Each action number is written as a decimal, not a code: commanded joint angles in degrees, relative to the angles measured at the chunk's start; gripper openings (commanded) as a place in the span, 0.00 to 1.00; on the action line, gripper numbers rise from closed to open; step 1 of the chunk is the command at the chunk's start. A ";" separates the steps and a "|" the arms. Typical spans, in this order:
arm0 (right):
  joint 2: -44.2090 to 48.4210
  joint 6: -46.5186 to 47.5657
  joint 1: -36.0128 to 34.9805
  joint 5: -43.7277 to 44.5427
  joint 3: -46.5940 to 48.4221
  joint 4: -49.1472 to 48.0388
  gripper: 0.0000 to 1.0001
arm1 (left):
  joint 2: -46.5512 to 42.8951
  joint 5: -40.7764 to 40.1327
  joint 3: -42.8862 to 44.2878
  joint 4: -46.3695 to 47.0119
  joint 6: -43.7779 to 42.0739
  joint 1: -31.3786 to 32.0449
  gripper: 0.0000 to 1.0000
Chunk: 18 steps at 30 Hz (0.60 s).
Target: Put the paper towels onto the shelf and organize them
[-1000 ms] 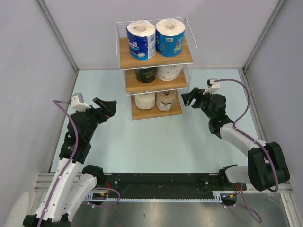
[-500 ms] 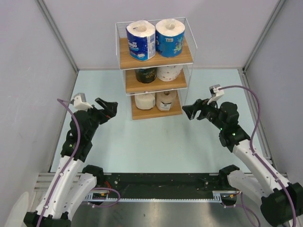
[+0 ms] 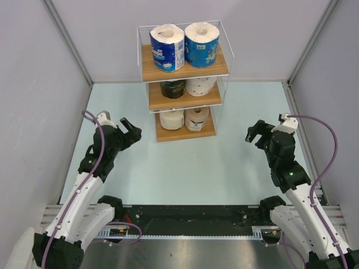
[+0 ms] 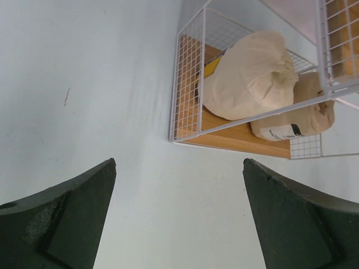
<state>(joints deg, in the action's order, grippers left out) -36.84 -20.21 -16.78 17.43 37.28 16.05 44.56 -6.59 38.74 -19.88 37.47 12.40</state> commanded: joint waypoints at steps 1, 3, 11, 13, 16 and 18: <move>0.54 -2.38 0.52 9.36 -0.54 2.93 1.00 | -0.25 -2.02 2.22 -0.78 -0.03 -0.45 1.00; 0.37 -3.96 0.60 11.04 -0.63 3.54 1.00 | -0.70 -2.90 1.87 -0.69 -0.03 -0.45 1.00; -0.86 -6.42 1.04 12.45 -1.77 4.86 1.00 | -4.83 -4.22 -0.07 -0.34 0.41 -0.45 1.00; -1.39 -7.56 1.13 12.28 -1.94 4.78 1.00 | -6.49 -3.87 -1.12 0.71 0.93 -0.45 1.00; -2.27 -8.79 1.22 11.75 -2.21 4.51 1.00 | -8.69 -3.95 -2.35 2.47 1.02 -0.45 1.00; -2.71 -9.23 1.22 11.22 -2.30 4.43 1.00 | -8.87 -4.31 -2.27 2.56 1.11 -0.45 1.00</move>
<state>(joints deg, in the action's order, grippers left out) -38.98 -26.96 -15.84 28.03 35.18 21.15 37.34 -10.00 37.06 -19.90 37.71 12.29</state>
